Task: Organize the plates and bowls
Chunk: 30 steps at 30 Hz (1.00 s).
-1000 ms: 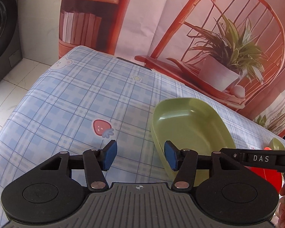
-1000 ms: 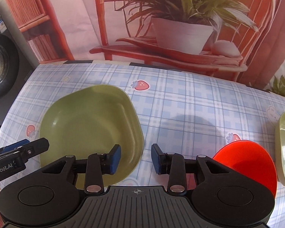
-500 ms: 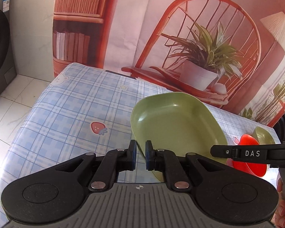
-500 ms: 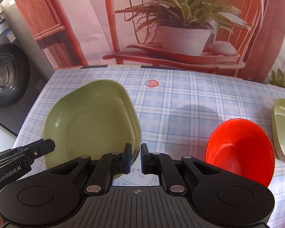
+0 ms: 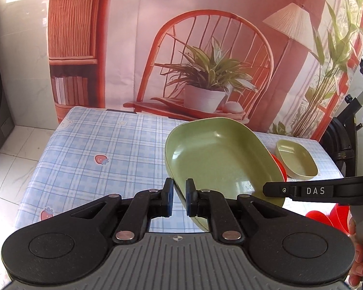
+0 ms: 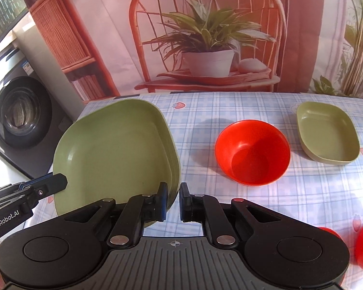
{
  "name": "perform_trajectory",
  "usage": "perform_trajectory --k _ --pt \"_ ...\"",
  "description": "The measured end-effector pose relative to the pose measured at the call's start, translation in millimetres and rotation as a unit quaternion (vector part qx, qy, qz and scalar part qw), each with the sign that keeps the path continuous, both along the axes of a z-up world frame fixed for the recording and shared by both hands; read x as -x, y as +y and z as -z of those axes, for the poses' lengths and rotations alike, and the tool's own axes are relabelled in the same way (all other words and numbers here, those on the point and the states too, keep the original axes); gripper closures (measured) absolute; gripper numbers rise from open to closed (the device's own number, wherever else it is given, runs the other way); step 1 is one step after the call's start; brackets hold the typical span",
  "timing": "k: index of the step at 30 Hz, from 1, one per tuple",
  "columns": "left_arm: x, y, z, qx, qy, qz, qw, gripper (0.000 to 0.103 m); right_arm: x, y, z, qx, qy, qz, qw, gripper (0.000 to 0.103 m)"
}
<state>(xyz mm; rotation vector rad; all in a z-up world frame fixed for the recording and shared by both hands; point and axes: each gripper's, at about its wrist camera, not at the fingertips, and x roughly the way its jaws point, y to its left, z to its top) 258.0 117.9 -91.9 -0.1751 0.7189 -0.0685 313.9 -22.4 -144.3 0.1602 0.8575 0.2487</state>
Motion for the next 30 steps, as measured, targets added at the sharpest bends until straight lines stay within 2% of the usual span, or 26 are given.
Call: perform_trajectory --k 8,16,24,30 --pt "47 -33 -8 0.004 -0.007 0.032 0.9994 0.092 64 -43 -1 -0.019 -0.006 0.027 0.999 0.094" --pt "76 -58 13 0.015 0.007 0.052 0.9985 0.092 117 -71 23 -0.017 -0.016 0.054 0.998 0.094" --pt "78 -65 42 0.008 0.046 0.048 0.9977 0.092 144 -77 62 -0.024 -0.001 0.061 0.998 0.092" --pt "77 -69 56 0.002 0.059 0.047 0.9971 0.092 145 -77 74 -0.021 0.001 0.059 0.998 0.092"
